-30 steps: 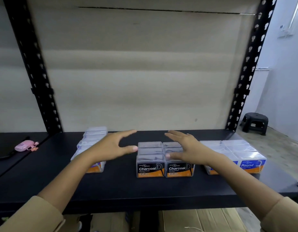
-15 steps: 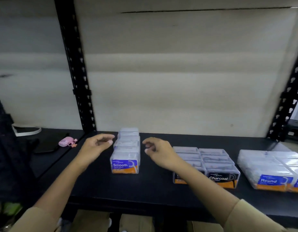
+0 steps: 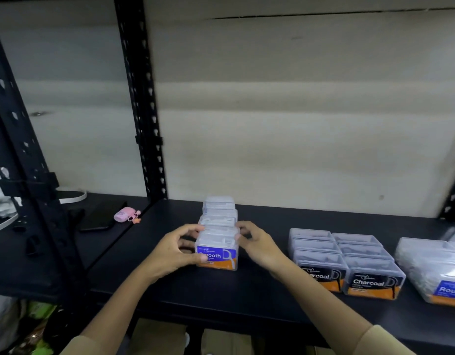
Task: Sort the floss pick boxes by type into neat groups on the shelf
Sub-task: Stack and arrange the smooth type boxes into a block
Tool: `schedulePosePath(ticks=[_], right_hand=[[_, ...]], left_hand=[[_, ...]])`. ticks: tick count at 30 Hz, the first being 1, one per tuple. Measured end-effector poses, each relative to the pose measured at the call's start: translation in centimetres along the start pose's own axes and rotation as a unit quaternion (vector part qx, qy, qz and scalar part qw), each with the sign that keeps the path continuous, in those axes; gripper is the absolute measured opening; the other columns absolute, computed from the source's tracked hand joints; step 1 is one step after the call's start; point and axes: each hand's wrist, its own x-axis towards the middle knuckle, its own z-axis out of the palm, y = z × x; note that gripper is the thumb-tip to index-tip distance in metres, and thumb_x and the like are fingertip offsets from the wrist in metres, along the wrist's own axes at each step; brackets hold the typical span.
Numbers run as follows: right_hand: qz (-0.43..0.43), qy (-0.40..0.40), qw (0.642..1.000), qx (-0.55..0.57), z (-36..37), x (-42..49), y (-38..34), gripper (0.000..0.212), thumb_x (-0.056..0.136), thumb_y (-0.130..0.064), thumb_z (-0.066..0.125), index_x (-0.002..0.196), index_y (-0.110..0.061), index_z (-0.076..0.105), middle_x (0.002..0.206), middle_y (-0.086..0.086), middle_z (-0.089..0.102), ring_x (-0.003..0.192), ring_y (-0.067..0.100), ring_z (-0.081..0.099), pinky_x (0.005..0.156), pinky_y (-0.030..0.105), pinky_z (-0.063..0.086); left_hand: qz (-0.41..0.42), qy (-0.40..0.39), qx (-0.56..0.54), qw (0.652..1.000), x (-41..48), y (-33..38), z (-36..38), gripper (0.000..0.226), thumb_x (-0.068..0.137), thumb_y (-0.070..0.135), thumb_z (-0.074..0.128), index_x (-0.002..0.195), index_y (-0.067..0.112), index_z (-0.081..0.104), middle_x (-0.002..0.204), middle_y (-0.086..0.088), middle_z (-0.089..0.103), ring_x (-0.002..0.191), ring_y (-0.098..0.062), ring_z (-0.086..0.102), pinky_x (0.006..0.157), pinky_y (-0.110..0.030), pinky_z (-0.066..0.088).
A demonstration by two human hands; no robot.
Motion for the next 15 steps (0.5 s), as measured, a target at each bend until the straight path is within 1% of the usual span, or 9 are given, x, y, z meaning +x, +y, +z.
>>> schedulePosePath(ticks=[2, 4, 5, 7, 10, 12, 14, 15], right_hand=[[-0.003, 0.007, 1.0, -0.005, -0.1, 0.1, -0.1, 0.024, 0.091, -0.026, 0.054, 0.115, -0.021, 0.053, 0.105, 0.0, 0.059, 0.092, 0.011, 0.056, 0.068, 0.015, 0.042], [0.0, 0.009, 1.0, -0.008, -0.3, 0.2, -0.3, 0.019, 0.087, -0.026, 0.06, 0.105, -0.022, 0.055, 0.098, 0.0, 0.059, 0.088, 0.011, 0.056, 0.065, 0.015, 0.042], [0.0, 0.008, 1.0, -0.013, -0.4, 0.2, -0.4, 0.019, 0.086, -0.026, 0.062, 0.103, -0.022, 0.056, 0.098, 0.0, 0.06, 0.087, 0.01, 0.056, 0.064, 0.015, 0.041], [0.0, -0.001, 0.999, -0.033, -0.6, 0.4, -0.6, 0.022, 0.085, -0.026, 0.064, 0.105, -0.02, 0.058, 0.099, 0.0, 0.06, 0.088, 0.011, 0.056, 0.066, 0.015, 0.042], [-0.001, -0.011, 0.999, -0.044, -0.9, 0.5, -0.7, 0.023, 0.087, -0.023, 0.062, 0.108, -0.016, 0.062, 0.098, -0.001, 0.06, 0.09, 0.011, 0.056, 0.071, 0.015, 0.044], [-0.001, -0.009, 0.999, -0.044, -1.1, 0.6, -0.6, 0.02, 0.087, -0.022, 0.061, 0.106, -0.014, 0.065, 0.096, -0.001, 0.061, 0.088, 0.011, 0.056, 0.073, 0.017, 0.044], [-0.005, -0.007, 0.998, -0.056, -1.1, 0.7, -0.5, 0.019, 0.088, -0.022, 0.061, 0.104, -0.014, 0.066, 0.097, 0.0, 0.062, 0.089, 0.011, 0.056, 0.076, 0.02, 0.044], [-0.009, -0.006, 0.998, -0.065, -1.0, 0.7, -0.5, 0.019, 0.088, -0.023, 0.06, 0.105, -0.014, 0.066, 0.098, 0.001, 0.063, 0.089, 0.012, 0.056, 0.076, 0.02, 0.044]], left_hand=[[0.013, 0.021, -0.002, 1.0, -0.1, -0.3, 0.0, 0.068, 0.049, 0.034, 0.089, 0.112, 0.029, 0.063, 0.109, -0.004, 0.061, 0.095, -0.015, 0.067, 0.079, -0.027, 0.057], [0.019, 0.032, 0.004, 0.999, -0.2, -0.3, -0.1, 0.058, 0.058, 0.022, 0.086, 0.111, 0.027, 0.064, 0.109, -0.005, 0.062, 0.096, -0.016, 0.068, 0.077, -0.027, 0.057], [0.019, 0.032, 0.009, 0.999, -0.2, -0.3, -0.2, 0.055, 0.061, 0.015, 0.085, 0.111, 0.026, 0.064, 0.108, -0.005, 0.063, 0.095, -0.017, 0.068, 0.077, -0.027, 0.057], [0.019, 0.031, 0.013, 0.999, -0.2, -0.3, -0.5, 0.052, 0.063, 0.008, 0.084, 0.109, 0.024, 0.065, 0.104, -0.005, 0.065, 0.092, -0.016, 0.068, 0.077, -0.026, 0.057], [0.017, 0.022, -0.007, 1.0, -0.3, -0.5, -1.0, 0.044, 0.064, 0.006, 0.083, 0.102, 0.023, 0.068, 0.093, -0.004, 0.068, 0.083, -0.011, 0.067, 0.077, -0.023, 0.056], [0.017, 0.021, -0.005, 1.0, -0.4, -0.8, -1.5, 0.034, 0.065, 0.011, 0.082, 0.093, 0.026, 0.071, 0.086, -0.002, 0.07, 0.083, -0.01, 0.067, 0.078, -0.021, 0.055], [0.01, 0.02, 0.004, 1.0, -0.4, -1.0, -2.0, 0.028, 0.068, 0.011, 0.082, 0.091, 0.022, 0.071, 0.094, -0.002, 0.072, 0.091, -0.012, 0.068, 0.083, -0.023, 0.054], [0.005, 0.018, 0.001, 1.0, -0.4, -1.0, -2.0, 0.032, 0.067, 0.013, 0.083, 0.095, 0.02, 0.069, 0.1, -0.002, 0.072, 0.096, -0.013, 0.068, 0.085, -0.026, 0.054]])
